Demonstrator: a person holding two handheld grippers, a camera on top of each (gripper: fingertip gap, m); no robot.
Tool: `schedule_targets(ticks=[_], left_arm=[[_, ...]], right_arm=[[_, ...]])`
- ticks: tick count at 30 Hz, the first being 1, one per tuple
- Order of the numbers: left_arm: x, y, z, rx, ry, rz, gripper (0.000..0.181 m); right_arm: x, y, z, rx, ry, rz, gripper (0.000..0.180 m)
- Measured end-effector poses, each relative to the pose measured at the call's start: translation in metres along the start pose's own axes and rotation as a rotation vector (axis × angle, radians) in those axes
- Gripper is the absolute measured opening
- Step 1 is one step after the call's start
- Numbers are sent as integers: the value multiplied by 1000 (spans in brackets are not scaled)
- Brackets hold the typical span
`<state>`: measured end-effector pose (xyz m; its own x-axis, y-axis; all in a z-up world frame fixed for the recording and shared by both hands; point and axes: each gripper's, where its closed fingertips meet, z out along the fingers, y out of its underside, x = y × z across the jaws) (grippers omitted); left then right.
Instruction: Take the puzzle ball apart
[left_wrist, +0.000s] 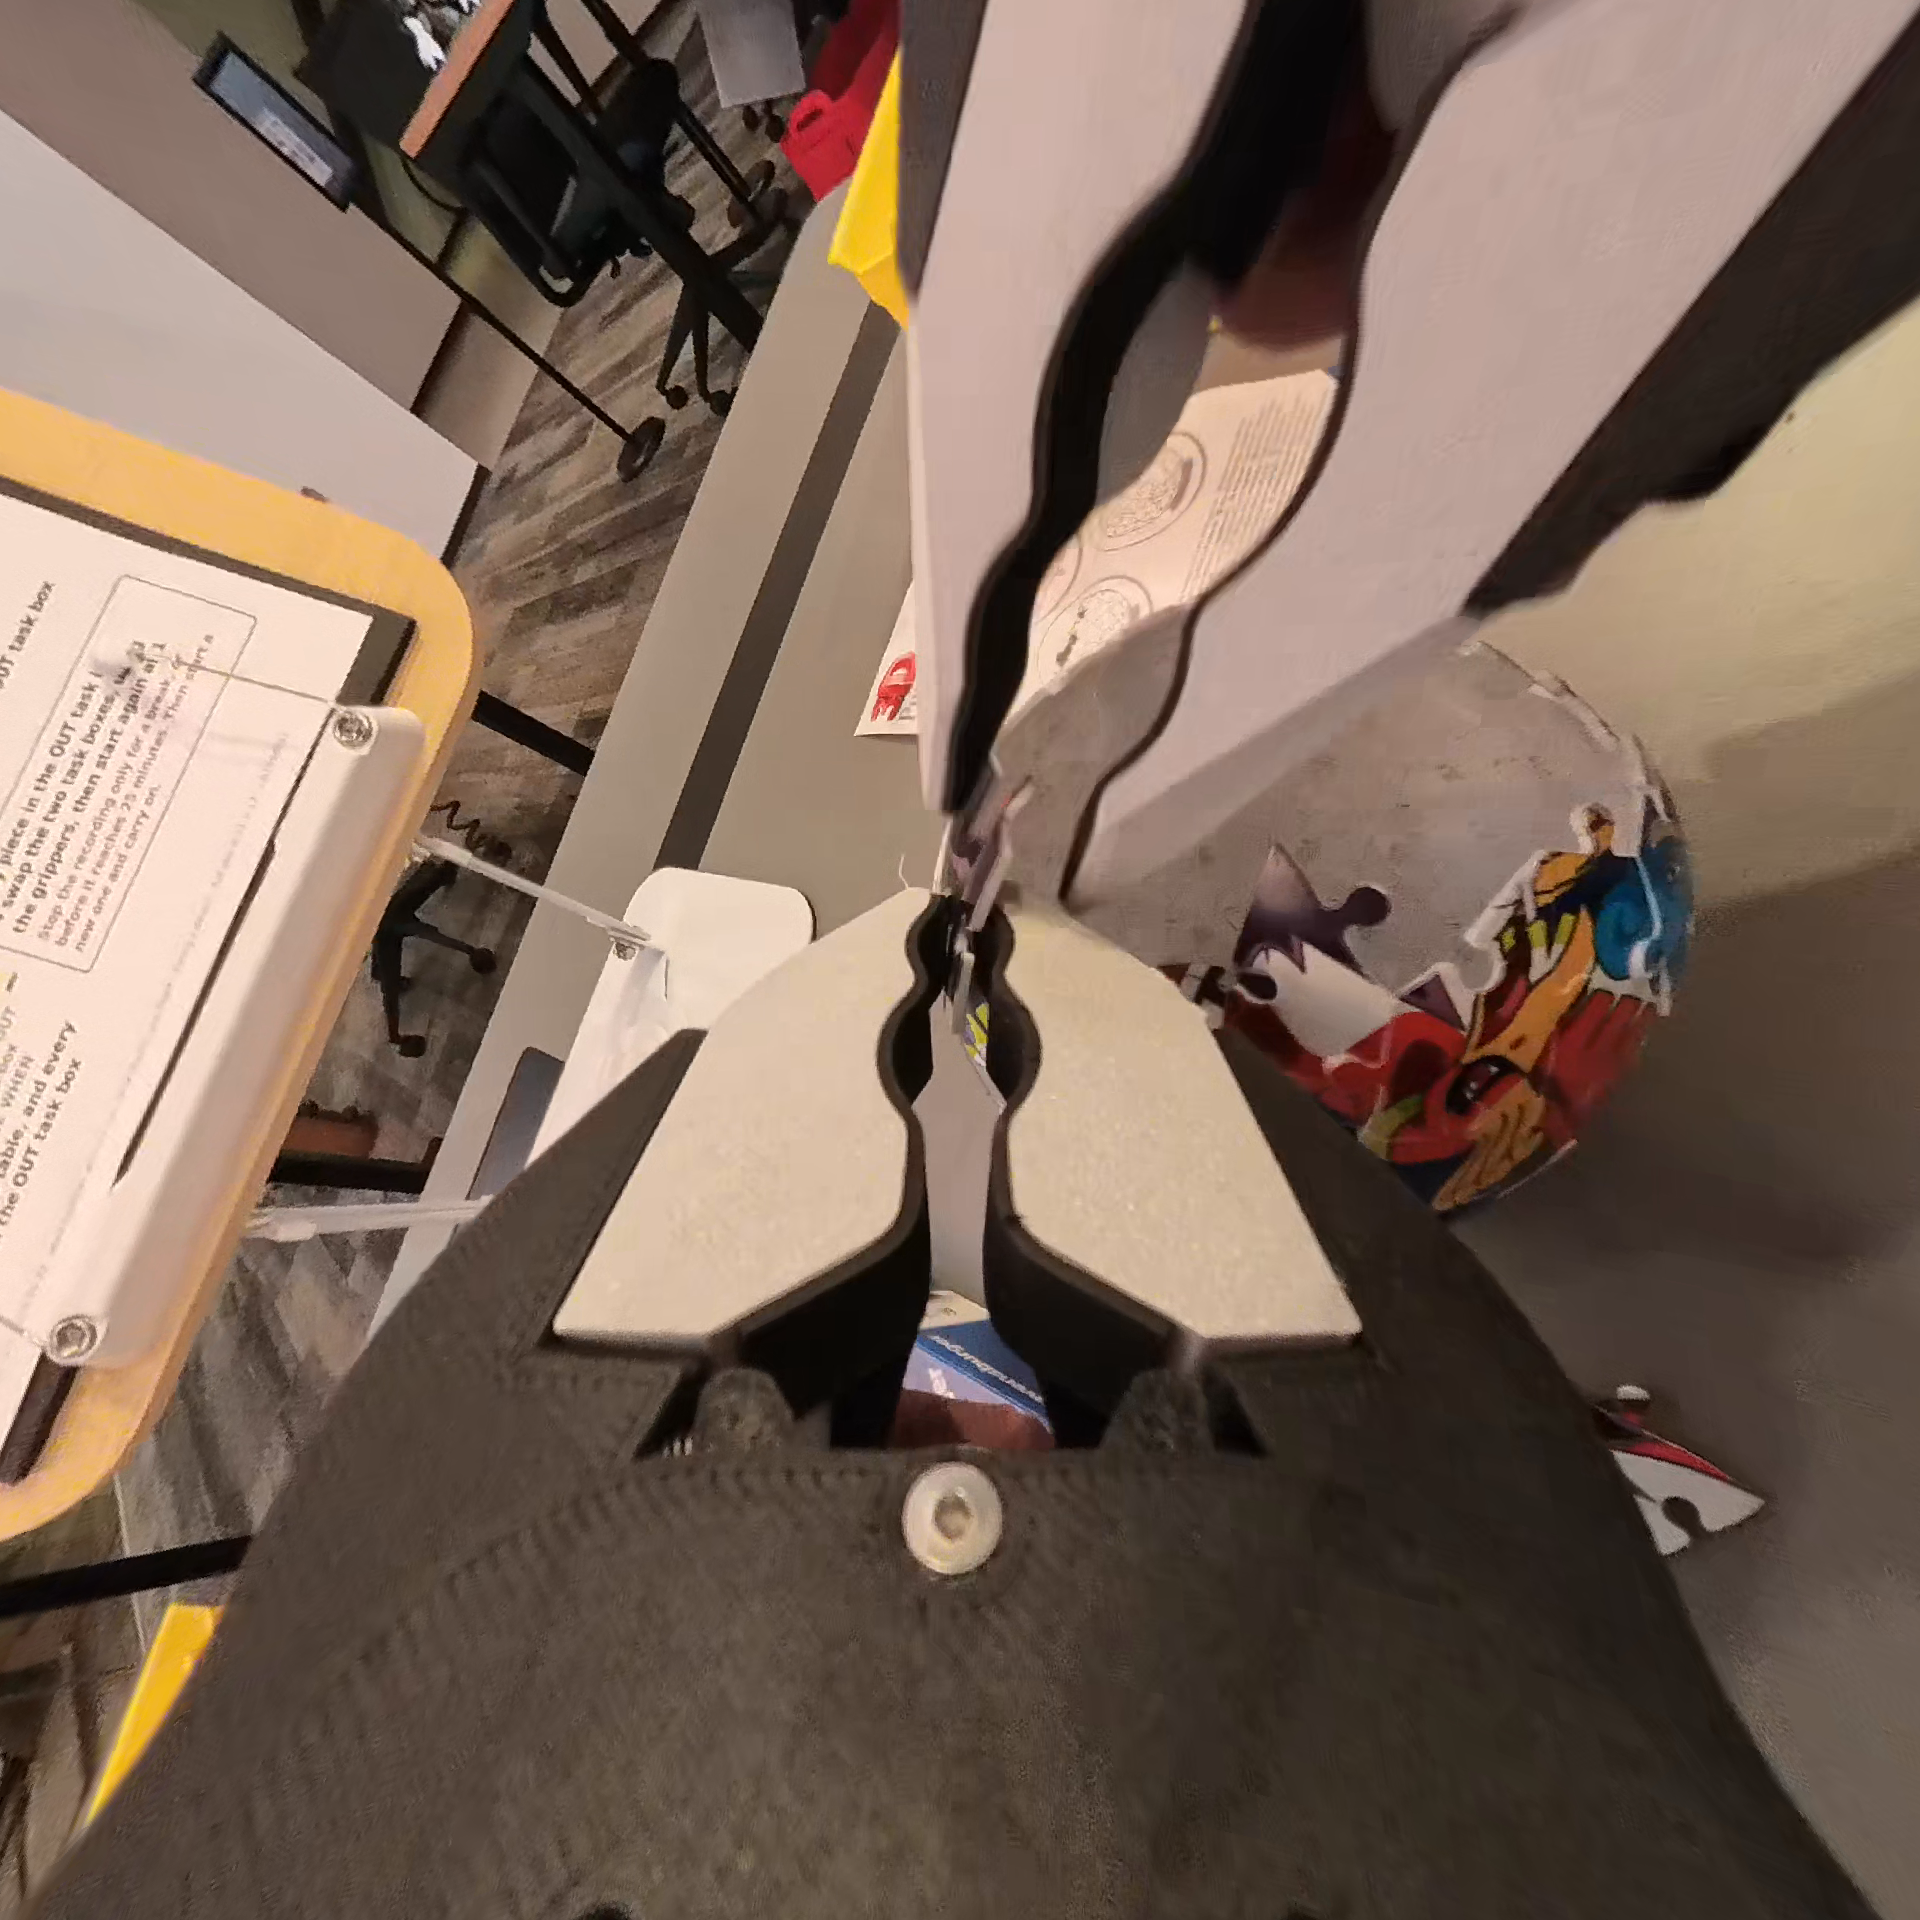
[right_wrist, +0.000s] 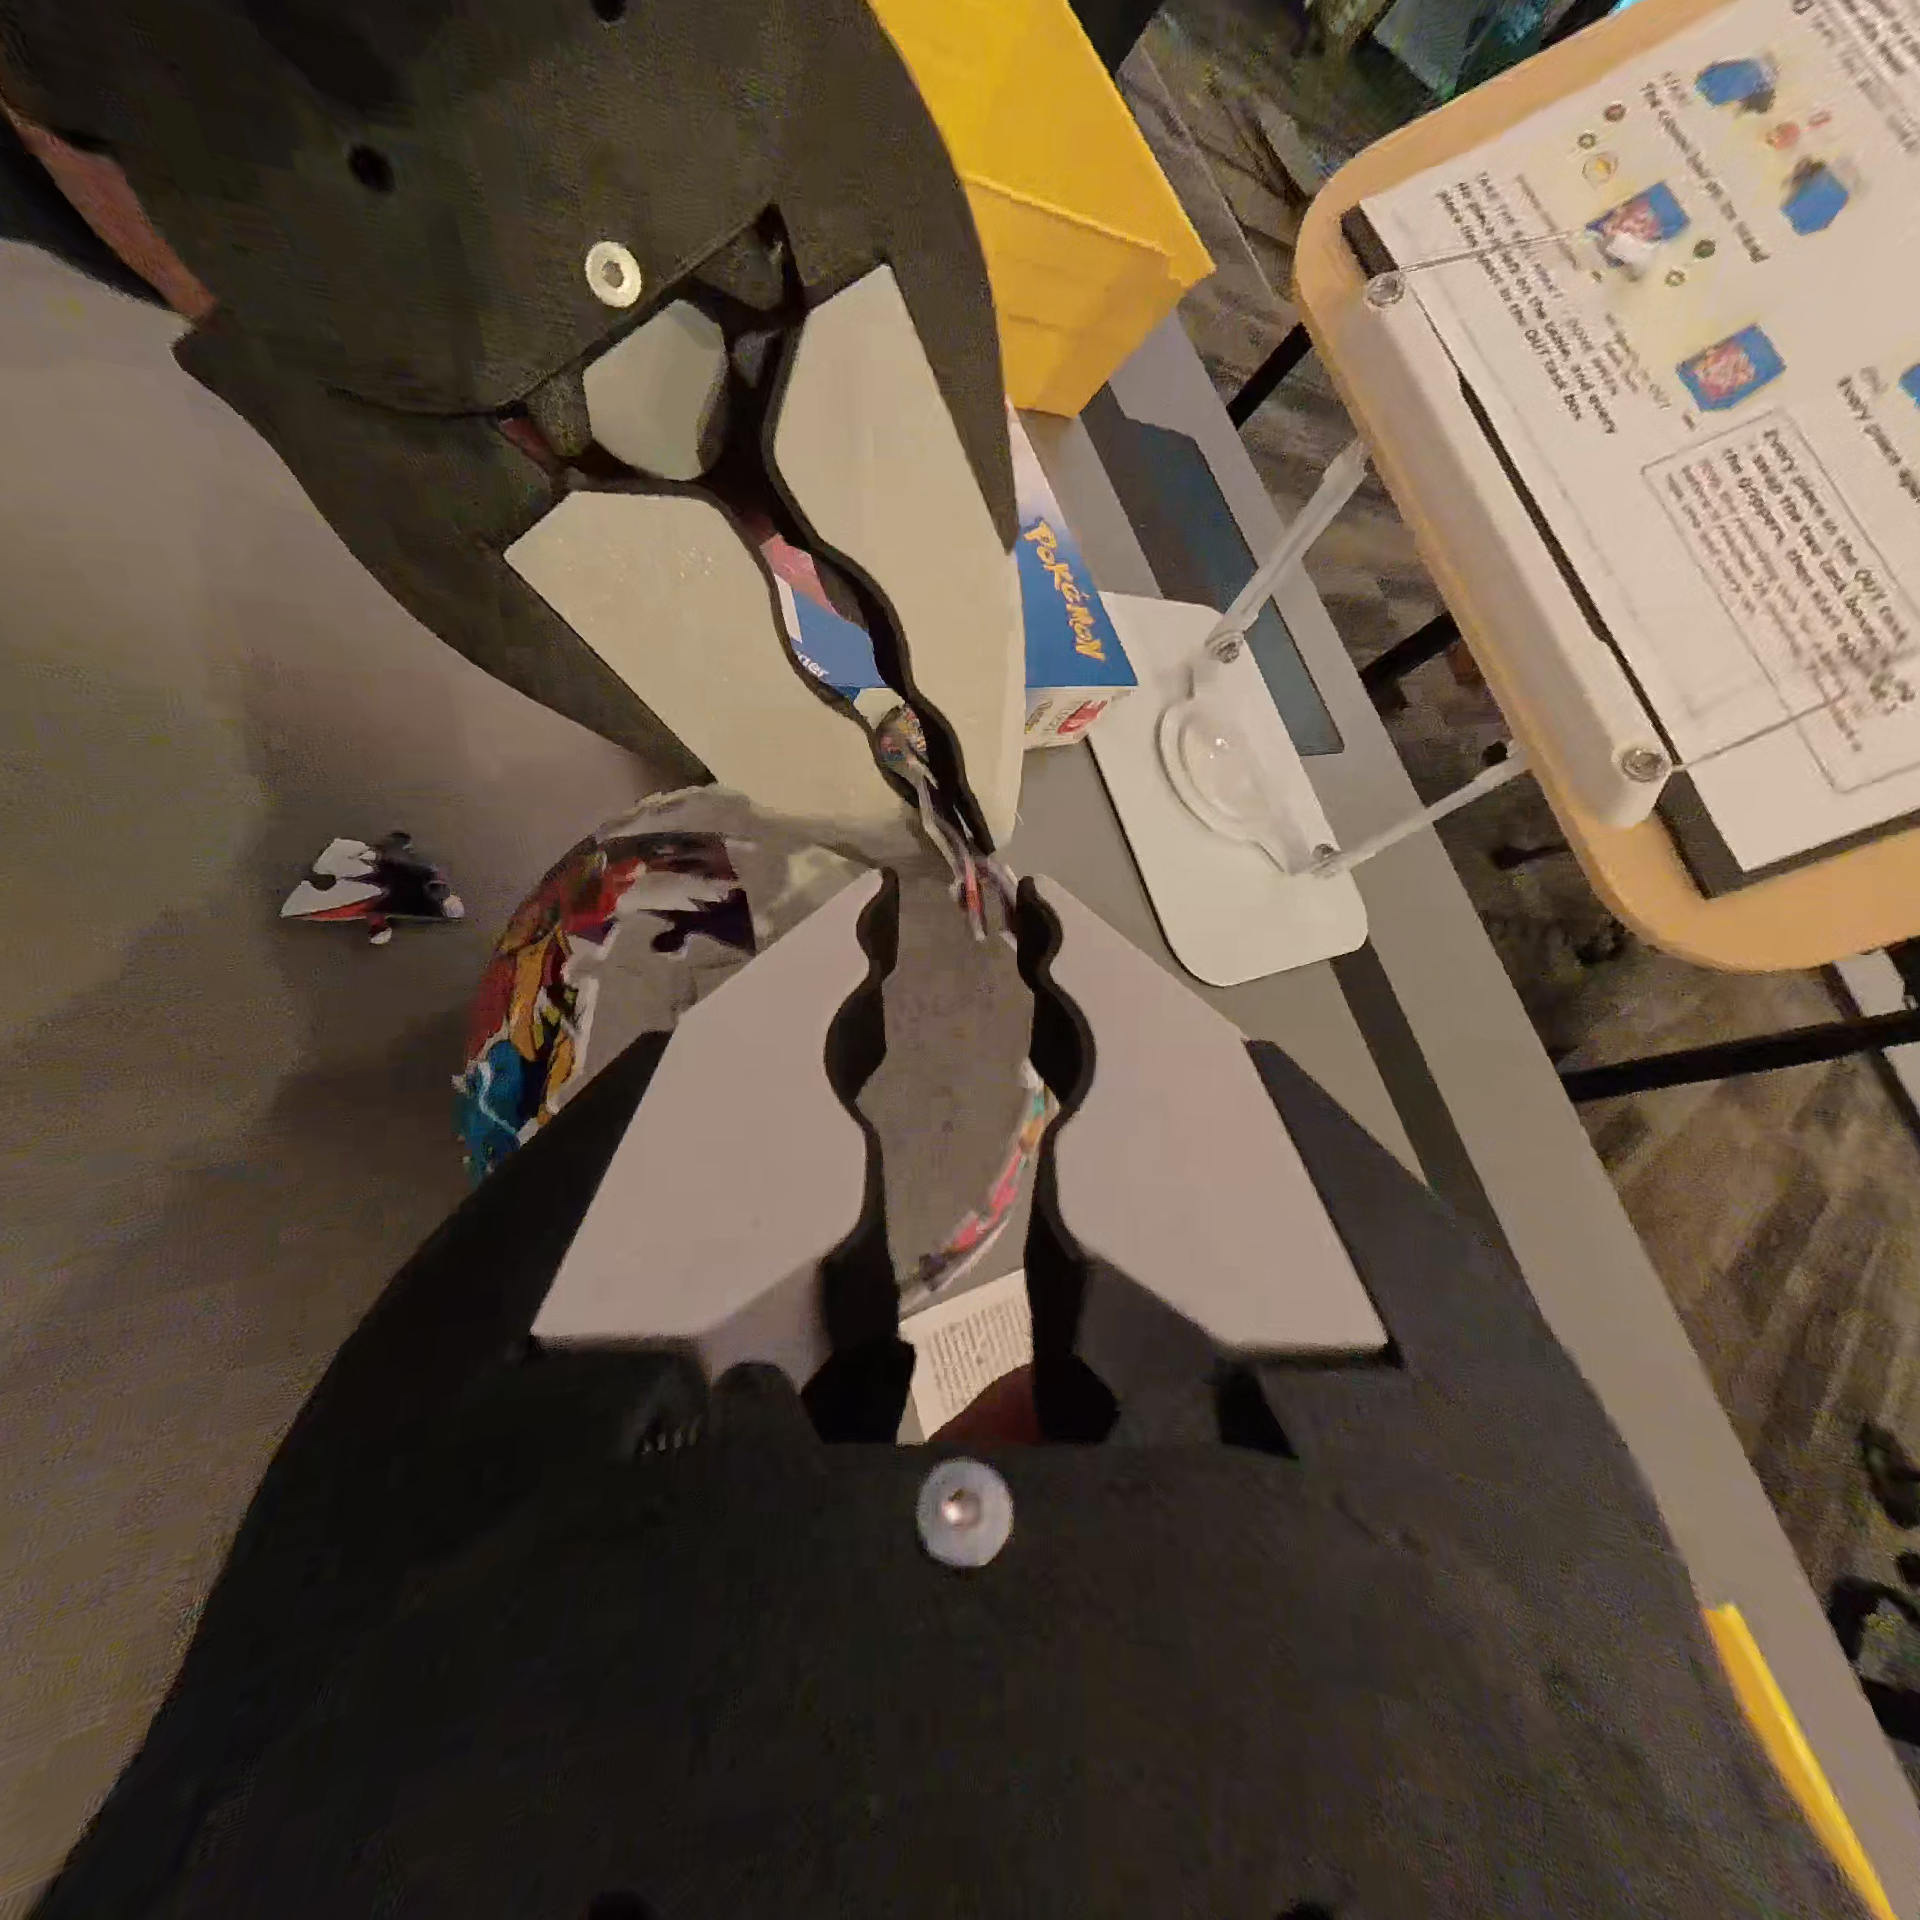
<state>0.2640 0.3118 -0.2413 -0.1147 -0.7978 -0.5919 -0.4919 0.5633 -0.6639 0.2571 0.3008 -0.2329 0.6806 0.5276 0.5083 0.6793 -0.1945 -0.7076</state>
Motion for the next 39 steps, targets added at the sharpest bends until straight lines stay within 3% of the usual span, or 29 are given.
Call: schedule_targets(ticks=[5, 7, 12, 17, 24, 31, 36, 39], left_arm=[[0, 2, 0, -17, 26, 37, 5], [1, 0, 0, -9, 26, 38, 5], [-5, 1, 2, 33, 34, -142, 30], [-3, 5, 4, 11, 51, -151, 19], [-5, 6, 3, 33, 91, -251, 35], [-3, -52, -11, 274, 225, -444, 32], [1, -66, -22, 387, 337, -573, 4], [0, -75, -33, 490, 420, -672, 12]], right_arm=[[4, -1, 3, 12, 67, -157, 3], [3, -2, 0, 40, 24, -59, 1], [11, -7, -13, 207, -111, 368, 0], [16, -8, -22, 262, -138, 518, 0], [54, -2, -67, 373, -108, 730, 0], [34, -33, -72, 488, -233, 750, 0], [38, -42, -77, 569, -248, 782, 0], [39, -48, -83, 626, -262, 794, 0]])
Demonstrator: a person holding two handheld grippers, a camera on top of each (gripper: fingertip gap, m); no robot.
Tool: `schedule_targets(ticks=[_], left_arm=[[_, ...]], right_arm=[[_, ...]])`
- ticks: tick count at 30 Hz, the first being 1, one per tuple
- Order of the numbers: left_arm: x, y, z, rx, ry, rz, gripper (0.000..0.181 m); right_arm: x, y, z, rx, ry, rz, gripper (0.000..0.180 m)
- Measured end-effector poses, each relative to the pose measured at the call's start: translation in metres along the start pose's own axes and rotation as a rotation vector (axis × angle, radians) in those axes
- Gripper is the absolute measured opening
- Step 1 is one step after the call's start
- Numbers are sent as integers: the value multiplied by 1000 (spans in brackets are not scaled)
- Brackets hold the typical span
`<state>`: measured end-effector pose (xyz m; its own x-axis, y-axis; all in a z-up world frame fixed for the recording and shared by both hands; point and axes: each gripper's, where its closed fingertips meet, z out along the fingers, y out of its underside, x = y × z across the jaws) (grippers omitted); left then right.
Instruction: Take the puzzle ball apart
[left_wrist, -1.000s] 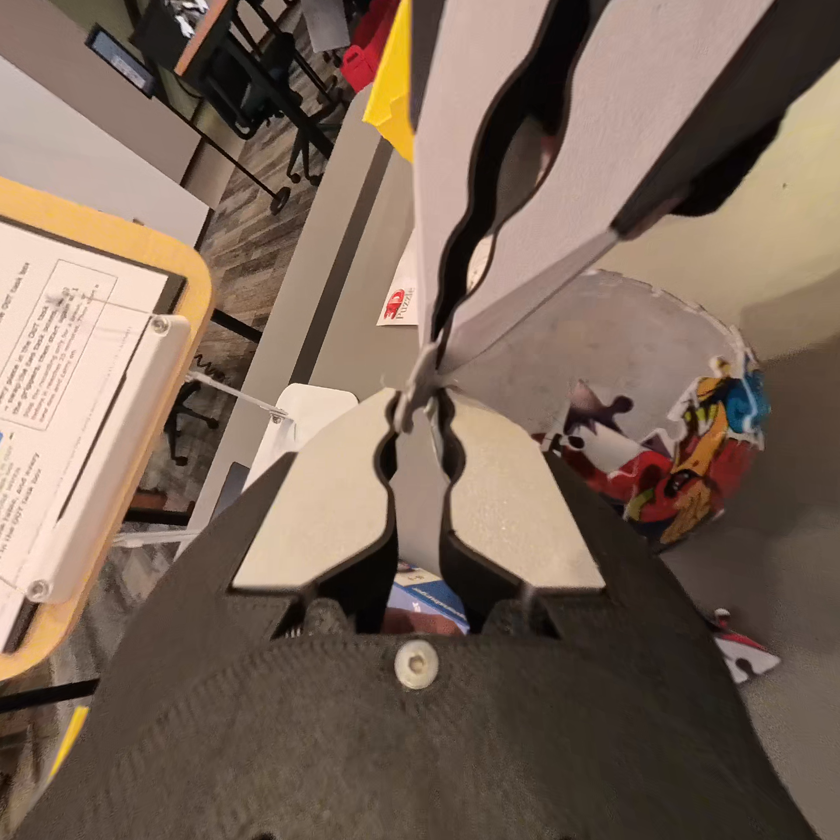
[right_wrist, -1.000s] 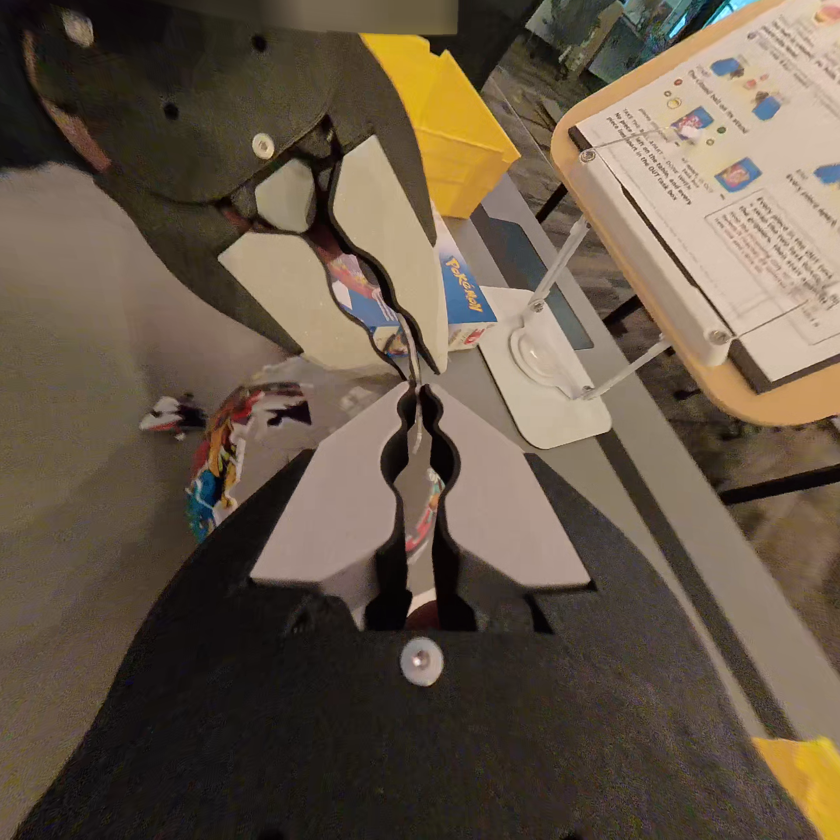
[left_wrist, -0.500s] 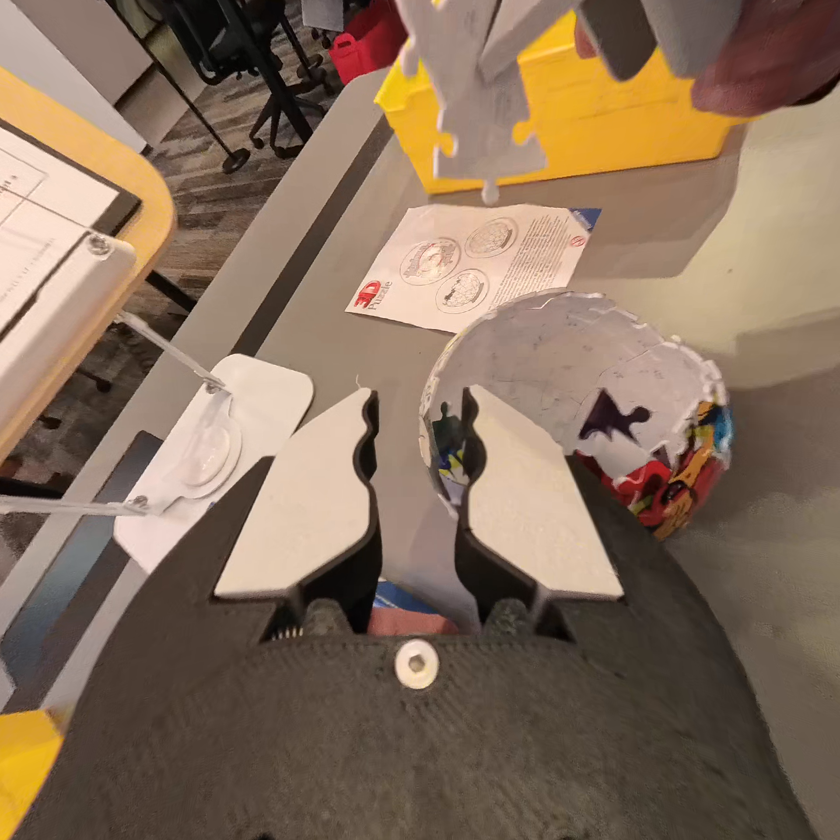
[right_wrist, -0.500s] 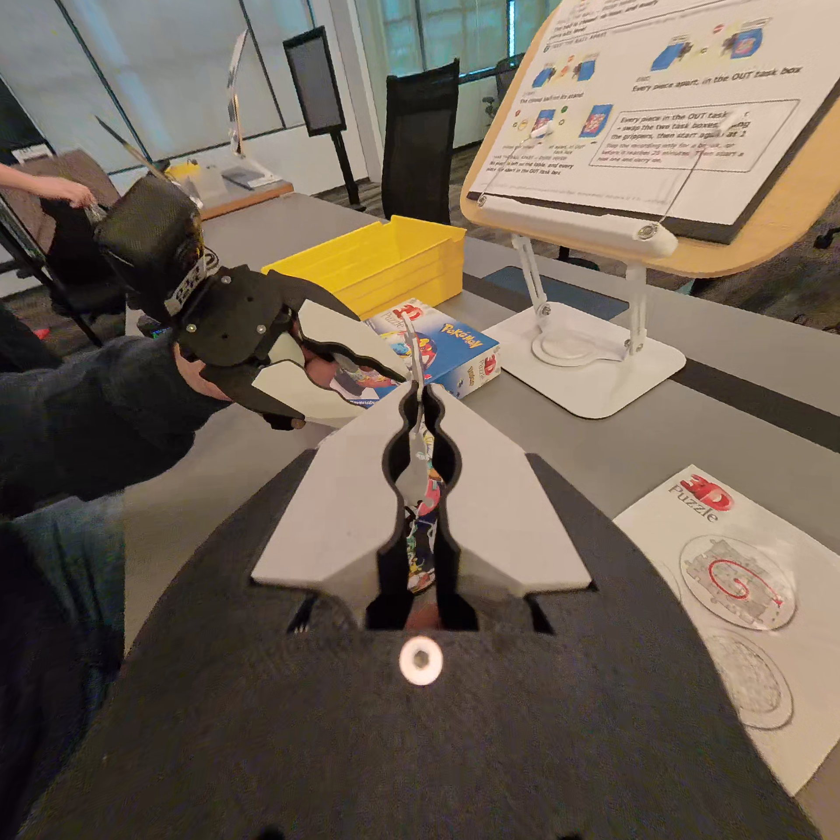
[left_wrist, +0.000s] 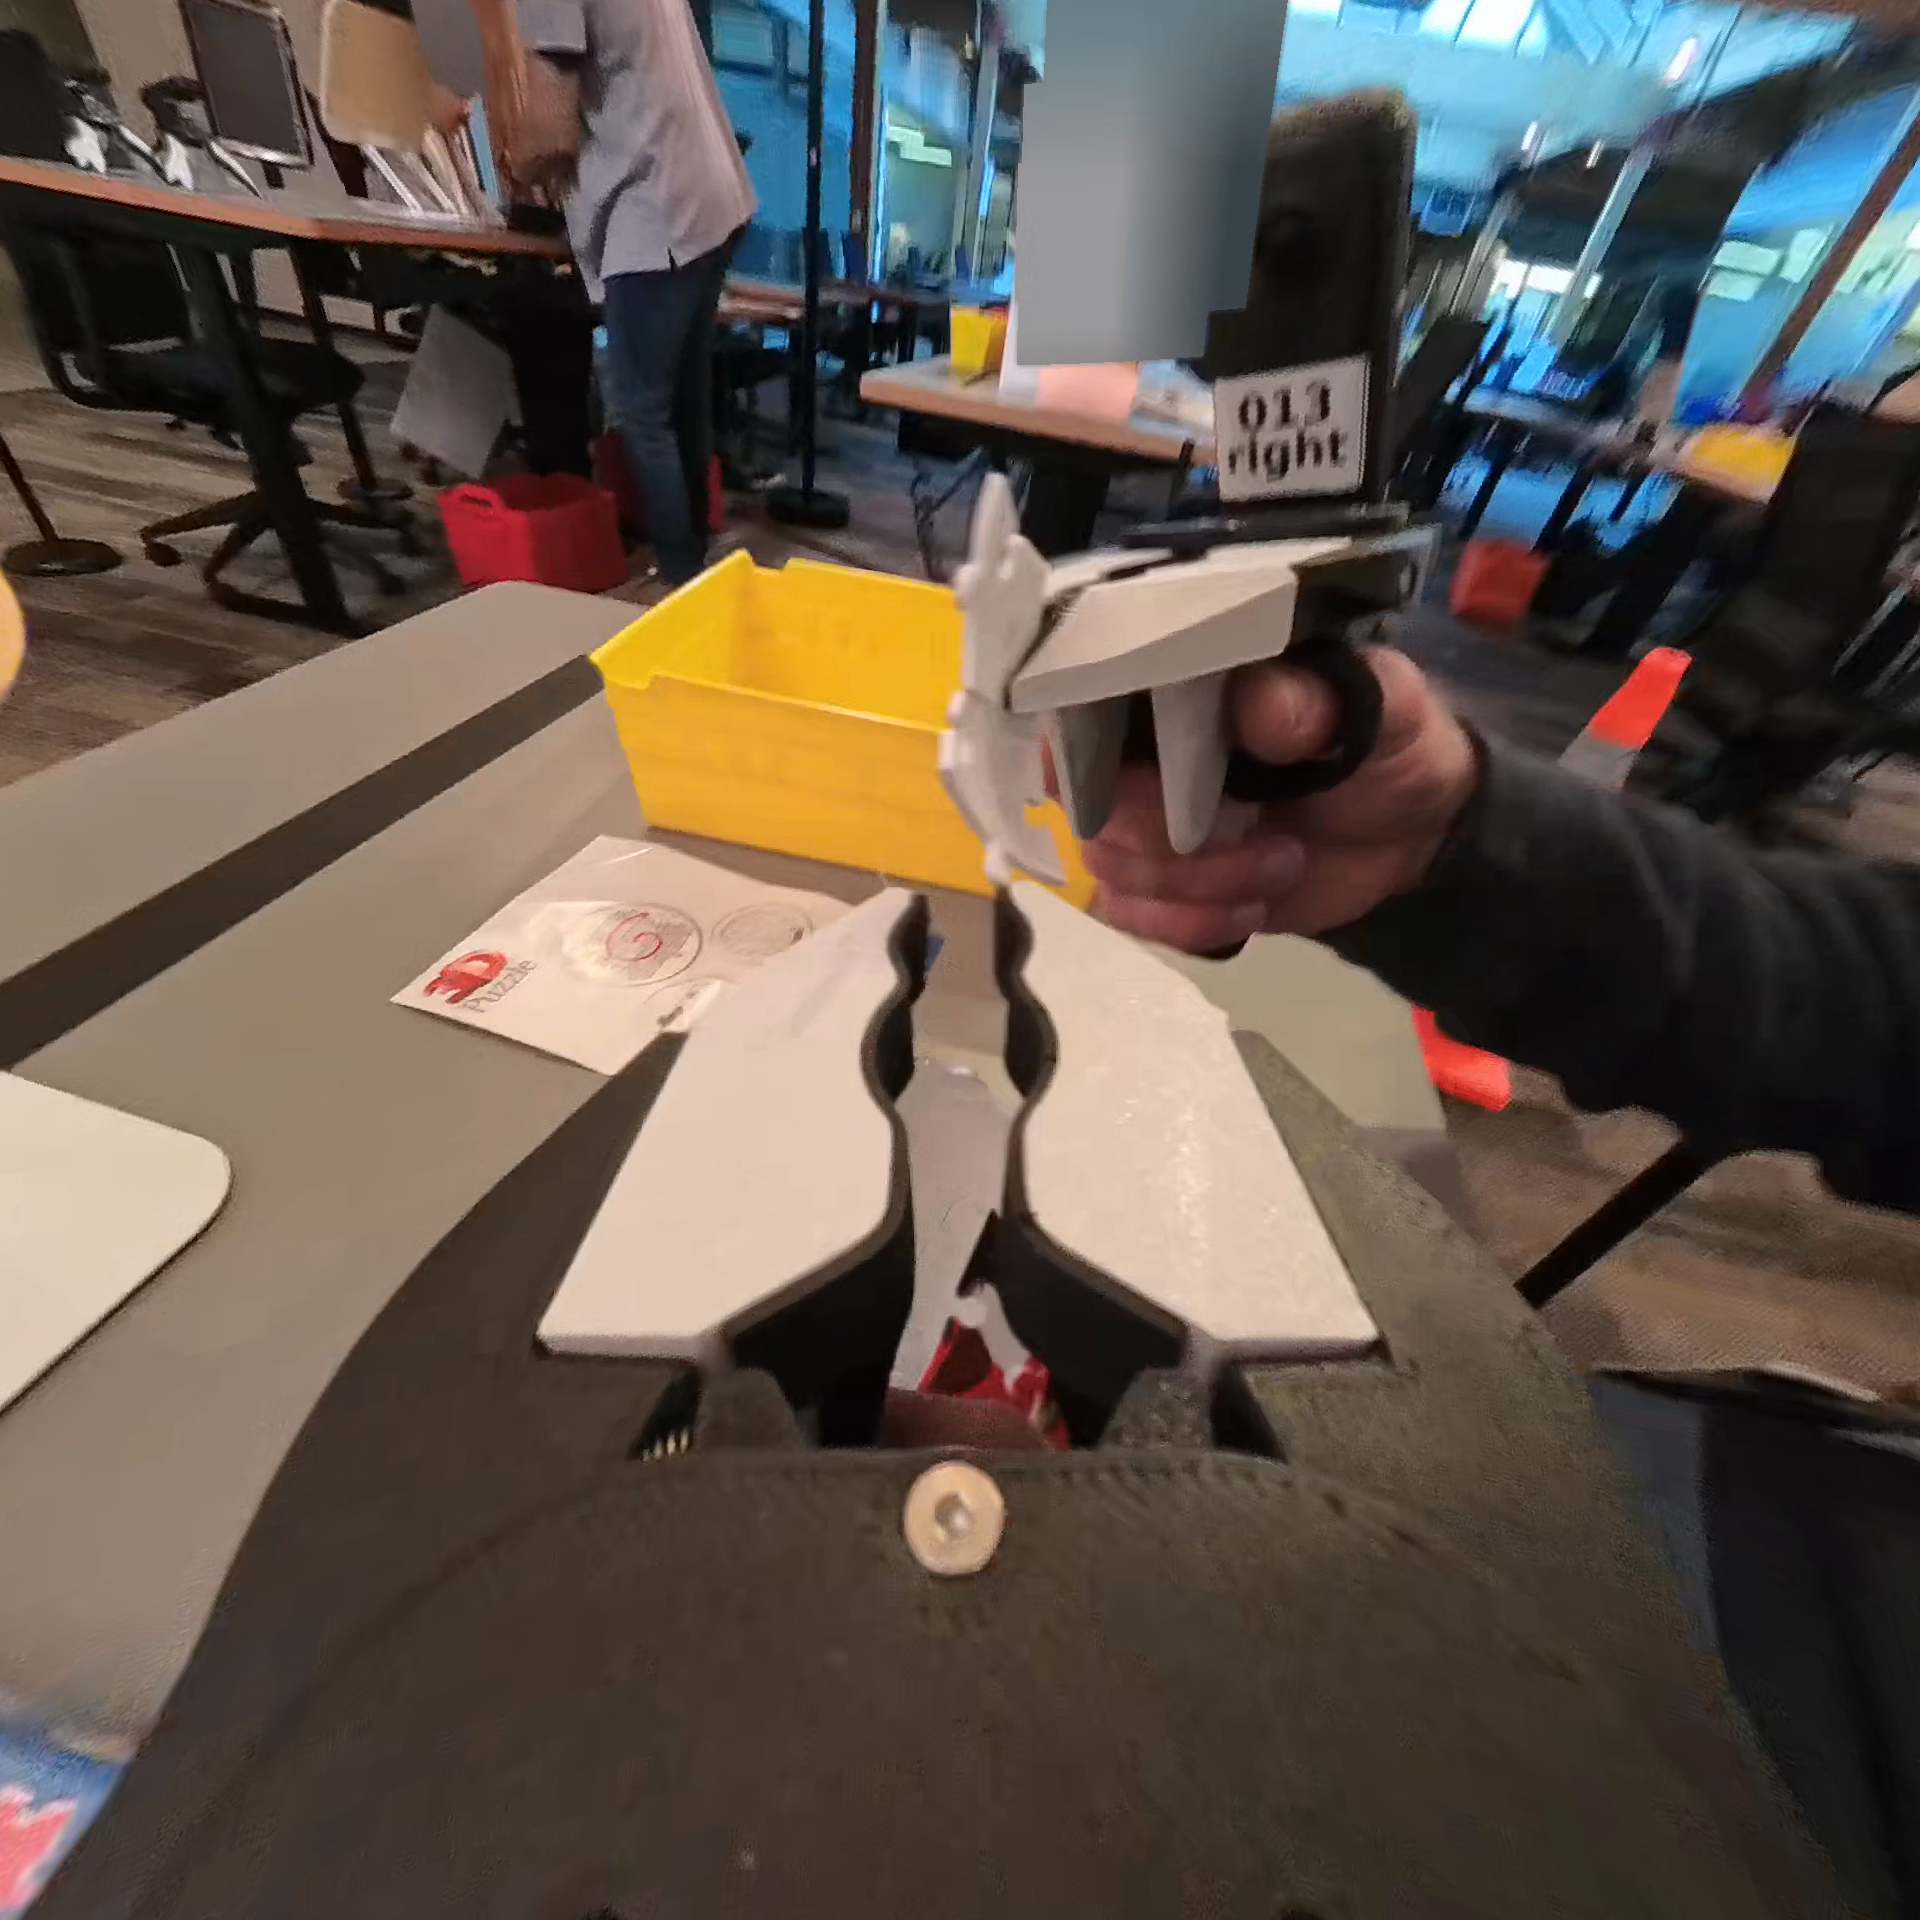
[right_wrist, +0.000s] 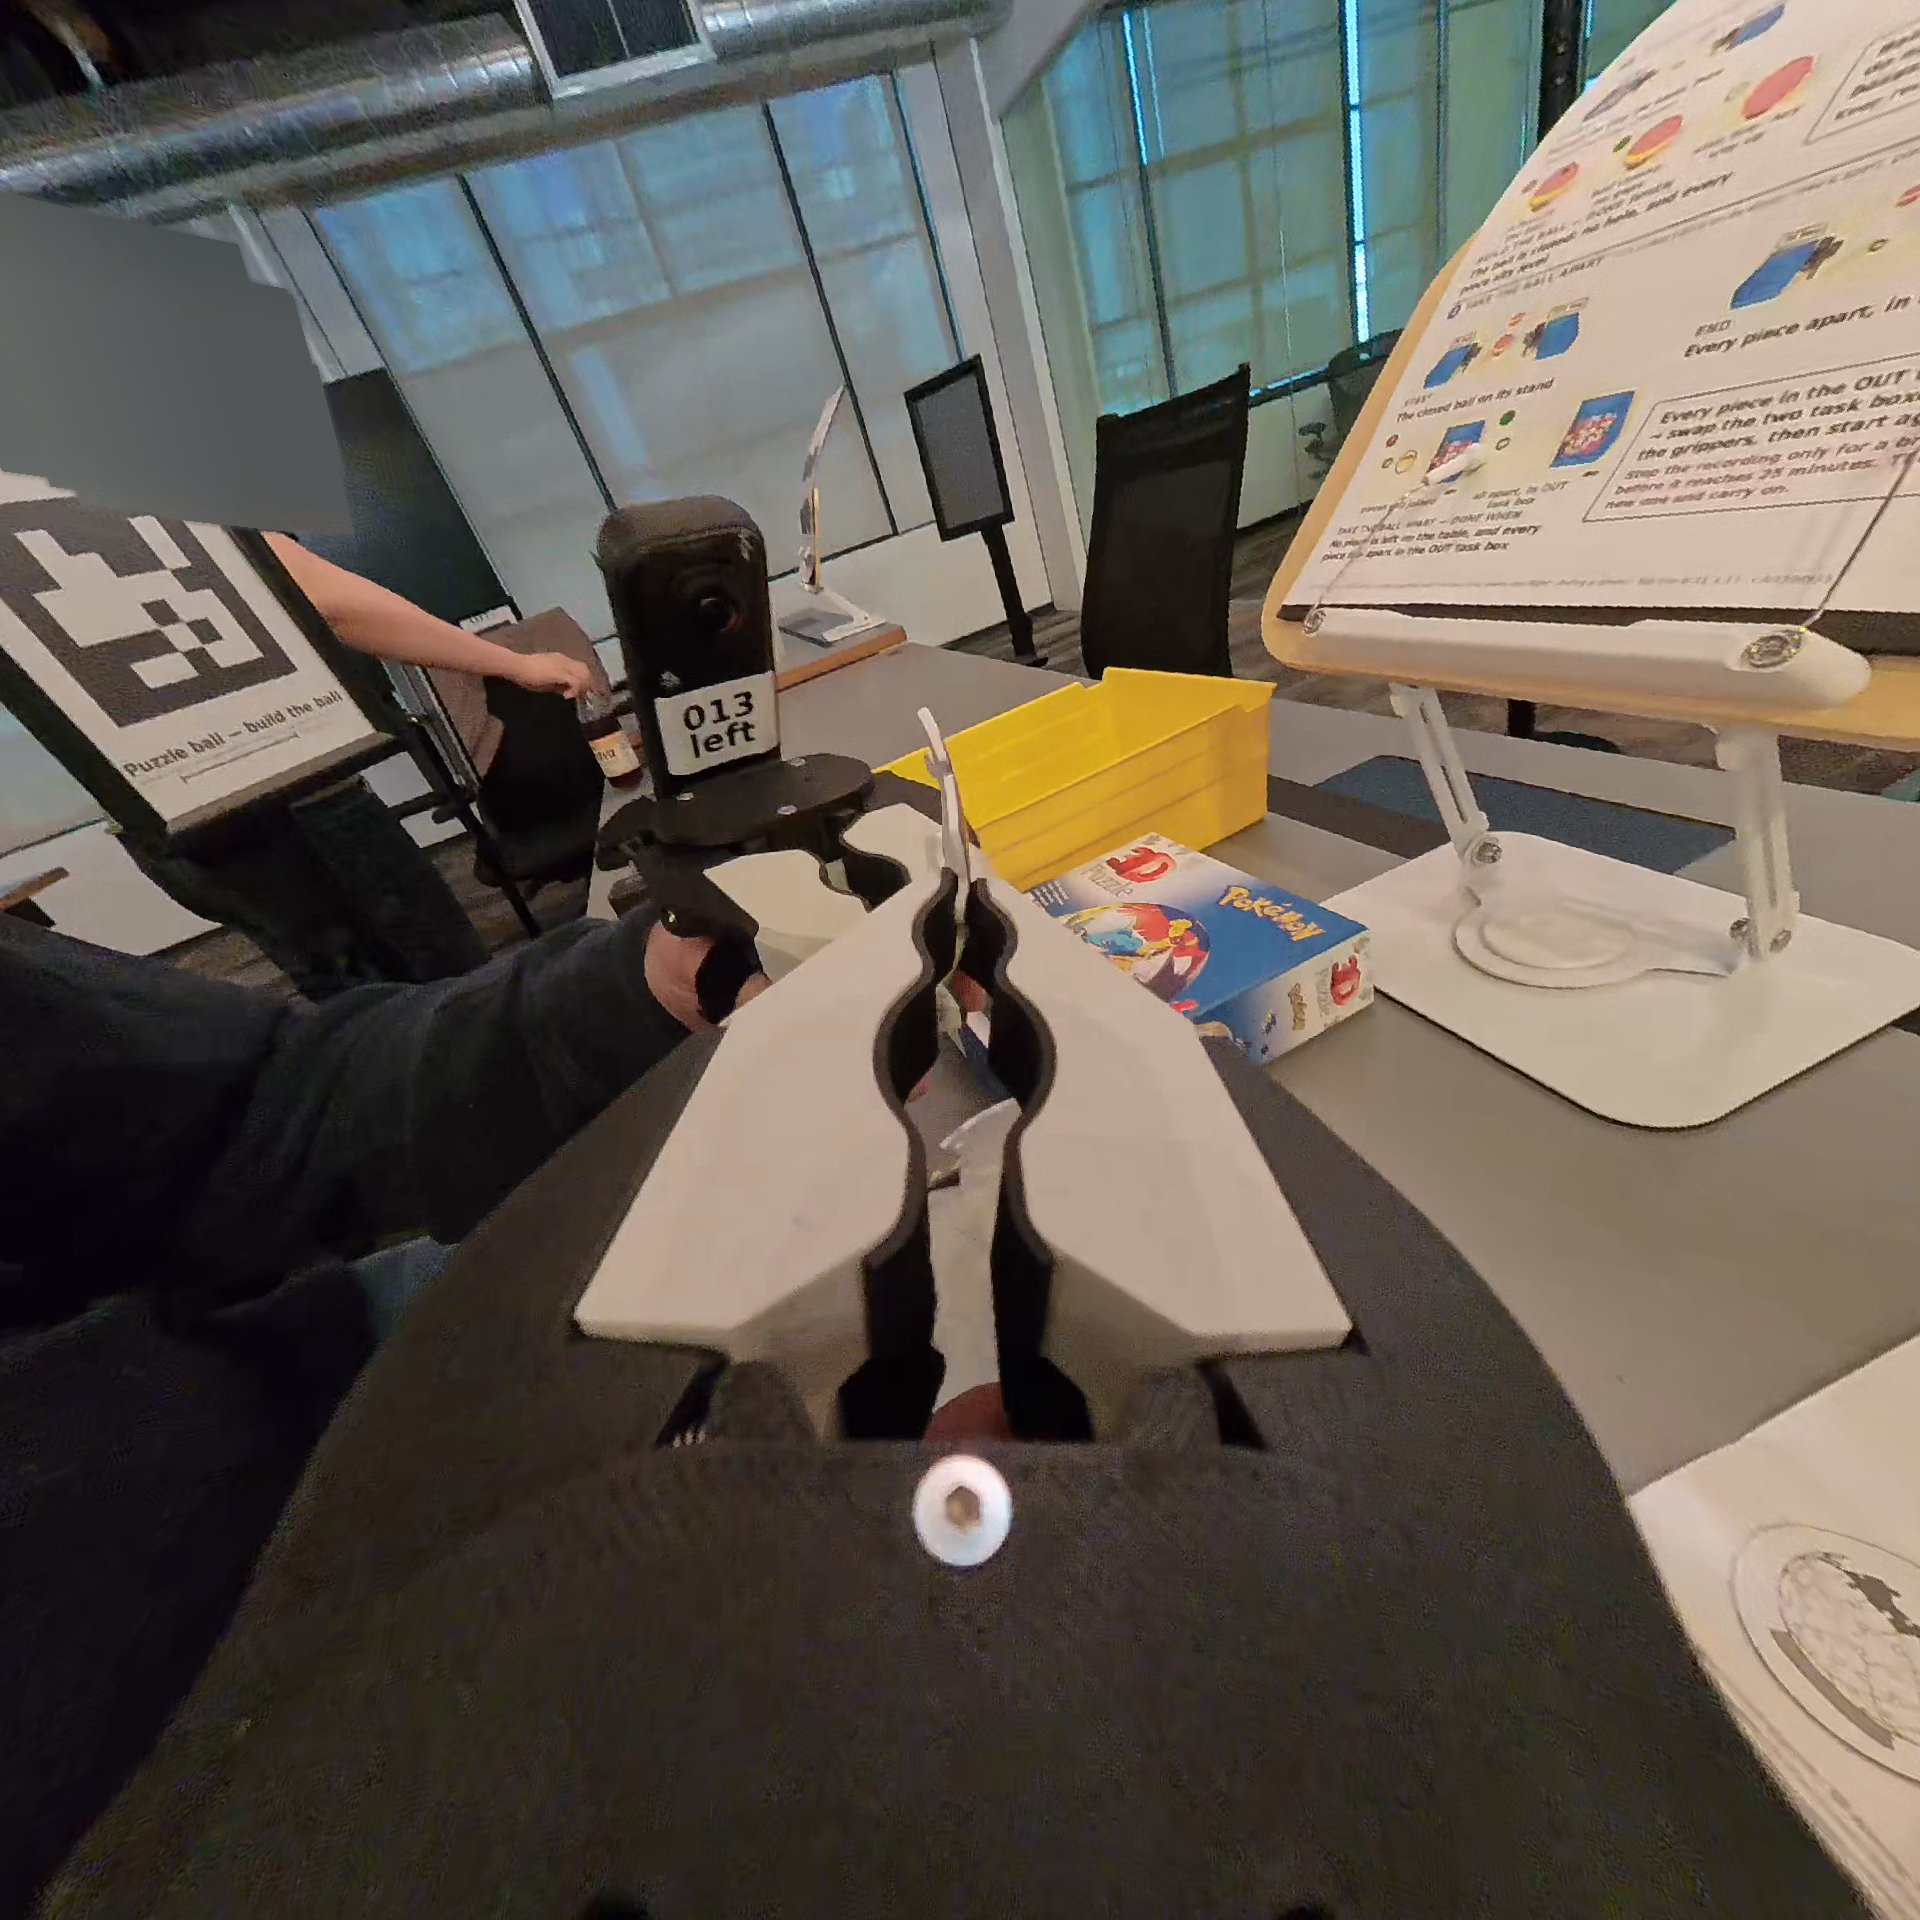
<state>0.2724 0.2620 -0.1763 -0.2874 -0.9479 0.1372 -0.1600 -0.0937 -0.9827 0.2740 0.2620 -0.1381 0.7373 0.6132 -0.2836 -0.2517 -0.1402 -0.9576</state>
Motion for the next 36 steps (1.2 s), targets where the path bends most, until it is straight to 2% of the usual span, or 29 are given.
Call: schedule_targets(ticks=[2, 5, 6, 10, 12, 14, 16, 19, 25, 28, 30, 32, 34, 36], left_arm=[[3, -7, -3, 58, 52, -71, 23], [4, -12, -3, 101, 67, -117, 31], [8, -15, -4, 123, 94, -130, 39], [5, -23, -7, 170, 86, -165, 42], [9, -26, -6, 180, 89, -164, 32], [10, -24, -3, 167, 52, -129, 9], [12, -26, -2, 179, 50, -150, 3], [9, -22, 0, 165, 34, -208, 2], [4, -16, 3, 121, 24, -367, 2], [5, -17, 3, 99, 28, -419, 3], [5, -16, 4, 73, 10, -446, 3], [-1, -7, 4, 16, -50, -430, 2], [-11, 5, 2, -66, -164, -288, 2], [-8, -2, -1, -40, -162, -262, 2]], right_arm=[[-4, -4, -1, 34, -11, -9, 0], [-4, -9, -2, 62, 6, -19, 0], [-3, -10, -3, 71, 17, -26, 0], [-5, -7, -1, 85, 16, -15, 0], [-9, -3, 3, 83, 16, -21, 0], [-10, -1, 5, 89, 24, -19, 0], [-7, -1, 4, 100, 44, -24, 0], [-2, 3, 4, 43, 166, -207, 0], [7, 9, 3, -151, 449, -771, 0], [7, 7, 3, -139, 492, -793, 0], [7, 7, 1, -195, 613, -1001, 0], [4, 6, 2, -240, 646, -1146, 0], [0, 5, 5, -211, 572, -1007, 0], [4, -3, -3, -146, 516, -777, 0]])
